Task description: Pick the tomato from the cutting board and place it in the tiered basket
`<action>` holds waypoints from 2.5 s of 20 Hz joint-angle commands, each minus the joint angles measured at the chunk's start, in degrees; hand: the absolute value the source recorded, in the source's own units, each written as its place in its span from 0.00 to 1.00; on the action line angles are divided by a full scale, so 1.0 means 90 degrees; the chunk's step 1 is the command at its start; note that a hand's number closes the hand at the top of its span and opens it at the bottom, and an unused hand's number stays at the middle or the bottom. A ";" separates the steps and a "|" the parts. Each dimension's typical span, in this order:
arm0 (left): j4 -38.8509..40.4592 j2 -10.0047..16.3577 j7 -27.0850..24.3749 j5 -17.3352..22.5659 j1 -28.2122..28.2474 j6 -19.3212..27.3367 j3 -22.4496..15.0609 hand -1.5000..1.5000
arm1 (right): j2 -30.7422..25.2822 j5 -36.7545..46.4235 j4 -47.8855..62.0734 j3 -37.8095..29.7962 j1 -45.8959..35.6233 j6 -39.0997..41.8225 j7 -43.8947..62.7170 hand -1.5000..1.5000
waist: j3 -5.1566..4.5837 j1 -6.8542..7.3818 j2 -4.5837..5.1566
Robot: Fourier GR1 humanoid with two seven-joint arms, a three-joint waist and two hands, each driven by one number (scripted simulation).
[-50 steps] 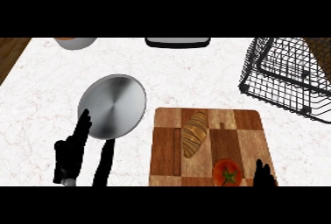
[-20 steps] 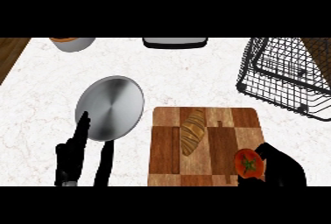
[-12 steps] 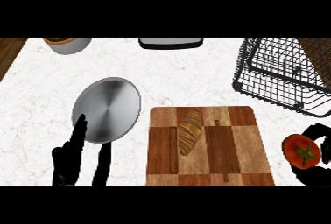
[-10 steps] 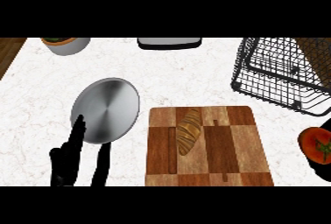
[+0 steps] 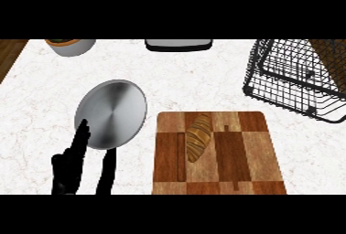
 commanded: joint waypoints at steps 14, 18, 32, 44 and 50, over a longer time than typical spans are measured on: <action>0.0405 -0.0213 0.0067 -0.0157 -0.0221 -0.0162 -0.0138 0.50 | -0.1326 0.0162 0.2563 0.1267 -0.3066 -0.0045 0.0817 1.00 | -0.0025 0.0374 0.0099; 0.0724 -0.0220 -0.0115 -0.0182 -0.0518 -0.0165 -0.0033 0.50 | -0.1088 0.0496 0.3311 0.2125 -0.4112 -0.0261 0.0749 1.00 | -0.0028 0.0443 0.0124; 0.0366 -0.0253 0.0183 -0.0173 -0.0282 -0.0255 -0.0051 0.50 | 0.0193 0.2259 0.5497 0.3466 -0.5469 -0.1024 -0.0181 1.00 | -0.0024 0.0335 0.0098; 0.0406 -0.0345 0.0179 -0.0270 -0.0422 -0.0141 0.0003 0.50 | 0.1212 0.1311 0.7499 0.2422 -0.6402 -0.0988 -0.0519 0.00 | -0.0017 0.0339 0.0113; 0.0158 -0.0230 -0.0116 -0.0143 0.0091 -0.0340 0.0044 0.50 | 0.1396 0.0528 0.7514 0.1648 -0.6351 -0.1175 -0.0894 0.00 | -0.0020 0.0262 0.0065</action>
